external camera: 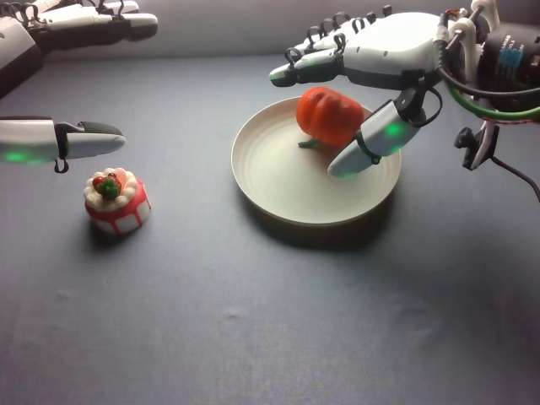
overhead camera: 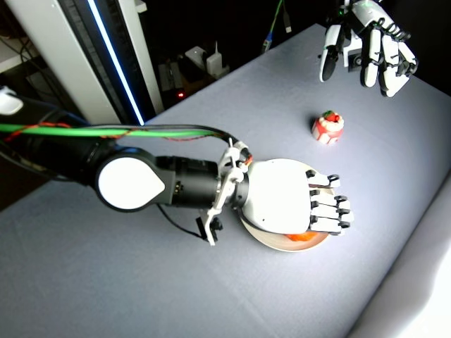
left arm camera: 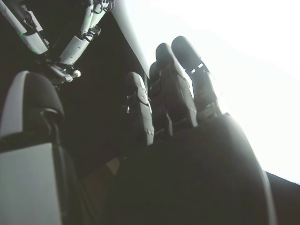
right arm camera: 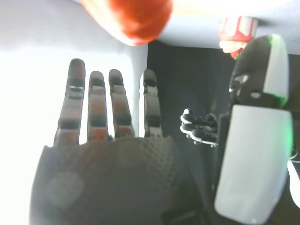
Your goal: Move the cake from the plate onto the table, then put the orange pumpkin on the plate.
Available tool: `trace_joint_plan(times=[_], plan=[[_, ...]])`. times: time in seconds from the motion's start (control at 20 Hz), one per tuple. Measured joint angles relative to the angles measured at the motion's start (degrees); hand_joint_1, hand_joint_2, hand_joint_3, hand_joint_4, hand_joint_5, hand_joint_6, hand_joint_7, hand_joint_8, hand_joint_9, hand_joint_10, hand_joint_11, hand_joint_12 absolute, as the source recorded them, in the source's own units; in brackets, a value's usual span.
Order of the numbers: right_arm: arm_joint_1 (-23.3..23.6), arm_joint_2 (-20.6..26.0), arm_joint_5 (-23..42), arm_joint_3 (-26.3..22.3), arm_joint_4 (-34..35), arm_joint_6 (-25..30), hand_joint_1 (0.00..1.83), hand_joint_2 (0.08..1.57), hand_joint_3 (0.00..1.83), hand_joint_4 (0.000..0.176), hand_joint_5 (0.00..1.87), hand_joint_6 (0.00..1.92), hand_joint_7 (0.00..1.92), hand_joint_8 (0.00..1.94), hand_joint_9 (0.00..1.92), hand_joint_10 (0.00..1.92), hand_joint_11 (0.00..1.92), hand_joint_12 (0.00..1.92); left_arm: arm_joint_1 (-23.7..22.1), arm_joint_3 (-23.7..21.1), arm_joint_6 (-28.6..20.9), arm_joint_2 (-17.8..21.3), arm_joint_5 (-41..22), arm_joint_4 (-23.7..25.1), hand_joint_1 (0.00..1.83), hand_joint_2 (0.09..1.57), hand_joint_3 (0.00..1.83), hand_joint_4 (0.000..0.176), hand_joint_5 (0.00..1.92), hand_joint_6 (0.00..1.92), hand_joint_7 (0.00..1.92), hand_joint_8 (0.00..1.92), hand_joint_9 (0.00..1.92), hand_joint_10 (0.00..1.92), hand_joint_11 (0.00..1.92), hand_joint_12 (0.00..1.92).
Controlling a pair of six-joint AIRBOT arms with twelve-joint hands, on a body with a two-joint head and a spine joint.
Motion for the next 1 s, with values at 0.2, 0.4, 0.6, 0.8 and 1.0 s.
trace_joint_plan(times=[0.2,0.4,0.6,0.8,1.0], plan=[[0.00,2.95,0.48,-2.47,-0.02,0.00,0.67,0.82,0.00,0.176,0.09,0.00,0.00,0.00,0.00,0.00,0.00,0.06,0.00,0.00,0.00,0.00,0.15,0.00,0.89,1.05,0.00,0.085,0.37,0.00,0.30,0.00,0.43,0.00,0.00,1.27],[0.00,5.55,0.28,-4.20,0.02,0.00,0.69,0.82,0.00,0.139,0.05,0.00,0.00,0.00,0.00,0.00,0.01,0.00,-0.02,0.00,0.00,0.00,0.48,0.00,0.92,1.04,0.00,0.099,0.39,0.00,0.27,0.00,0.41,0.00,0.00,1.28],[0.00,8.37,0.31,-7.65,0.00,-0.02,0.87,0.85,0.01,0.146,0.10,0.02,0.00,0.00,0.00,0.00,0.00,0.00,-0.07,-0.13,0.00,-0.04,1.01,0.00,0.96,1.04,0.00,0.073,0.37,0.00,0.29,0.00,0.46,0.02,0.00,1.22],[-0.35,12.87,0.13,-10.93,0.00,-0.48,0.81,0.78,0.00,0.134,0.07,0.01,0.00,0.00,0.00,0.00,0.01,0.00,0.44,-0.46,0.00,0.00,1.68,-0.33,0.99,1.03,0.00,0.069,0.29,0.00,0.26,0.00,0.46,0.01,0.00,1.19],[-0.35,14.99,-1.18,-15.17,-1.29,-1.55,0.76,0.89,0.02,0.128,0.06,0.01,0.00,0.00,0.00,0.00,0.00,0.00,3.52,-1.90,0.04,1.44,1.70,-1.99,1.01,1.03,0.00,0.094,0.35,0.02,0.29,0.02,0.45,0.02,0.00,1.12]])
